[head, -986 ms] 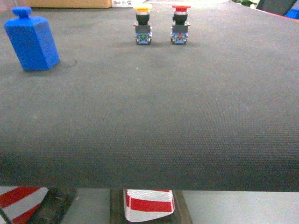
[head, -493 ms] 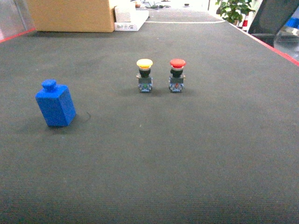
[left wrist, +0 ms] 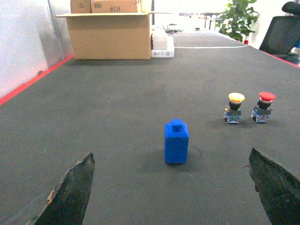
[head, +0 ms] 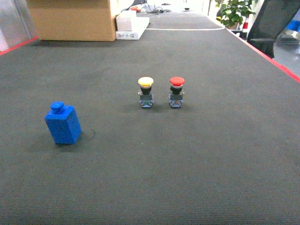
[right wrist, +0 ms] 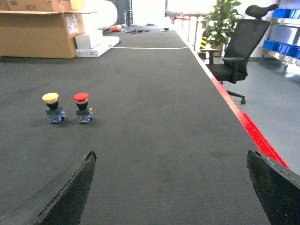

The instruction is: Pick blue part to blue bin on bottom shelf

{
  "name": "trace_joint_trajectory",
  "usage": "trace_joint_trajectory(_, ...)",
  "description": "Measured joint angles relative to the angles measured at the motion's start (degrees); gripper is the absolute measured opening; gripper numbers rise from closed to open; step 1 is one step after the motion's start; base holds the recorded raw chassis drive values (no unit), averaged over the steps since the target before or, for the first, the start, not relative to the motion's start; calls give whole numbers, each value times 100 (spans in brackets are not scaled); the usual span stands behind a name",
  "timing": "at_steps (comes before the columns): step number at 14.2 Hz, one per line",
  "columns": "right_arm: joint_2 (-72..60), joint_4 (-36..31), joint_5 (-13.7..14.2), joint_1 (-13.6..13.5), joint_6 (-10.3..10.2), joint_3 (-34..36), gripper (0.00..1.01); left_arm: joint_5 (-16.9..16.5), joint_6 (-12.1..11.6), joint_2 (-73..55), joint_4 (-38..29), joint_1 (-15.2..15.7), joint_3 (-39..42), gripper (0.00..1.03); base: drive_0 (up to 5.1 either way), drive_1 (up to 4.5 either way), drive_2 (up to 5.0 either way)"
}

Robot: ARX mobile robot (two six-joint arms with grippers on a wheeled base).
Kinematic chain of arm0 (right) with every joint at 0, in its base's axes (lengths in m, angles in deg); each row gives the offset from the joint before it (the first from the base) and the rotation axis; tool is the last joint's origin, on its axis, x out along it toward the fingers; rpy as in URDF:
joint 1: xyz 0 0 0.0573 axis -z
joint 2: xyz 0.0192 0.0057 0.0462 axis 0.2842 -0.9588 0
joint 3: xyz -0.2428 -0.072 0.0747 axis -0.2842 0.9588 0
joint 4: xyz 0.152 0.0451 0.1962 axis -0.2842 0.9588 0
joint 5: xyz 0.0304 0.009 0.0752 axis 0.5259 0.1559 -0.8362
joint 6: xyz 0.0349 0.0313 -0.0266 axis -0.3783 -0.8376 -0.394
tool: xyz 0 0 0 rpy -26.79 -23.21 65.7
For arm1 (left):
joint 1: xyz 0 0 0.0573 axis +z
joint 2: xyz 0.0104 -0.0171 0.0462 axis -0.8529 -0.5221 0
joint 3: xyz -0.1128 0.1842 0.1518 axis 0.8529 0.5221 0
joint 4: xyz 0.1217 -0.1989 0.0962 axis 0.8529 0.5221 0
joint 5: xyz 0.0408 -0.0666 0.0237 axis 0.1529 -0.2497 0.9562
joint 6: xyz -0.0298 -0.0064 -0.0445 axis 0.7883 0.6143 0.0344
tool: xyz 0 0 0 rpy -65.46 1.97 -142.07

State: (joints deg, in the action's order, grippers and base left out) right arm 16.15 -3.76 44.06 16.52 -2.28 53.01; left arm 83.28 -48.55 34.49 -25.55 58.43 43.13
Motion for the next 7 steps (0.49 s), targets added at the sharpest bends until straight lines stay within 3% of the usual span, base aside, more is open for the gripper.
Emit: trace_joint_trajectory(7, 0, 2, 2, 0, -2, 0, 98, -2, 0, 0, 9, 0, 2, 98, 0, 0, 0)
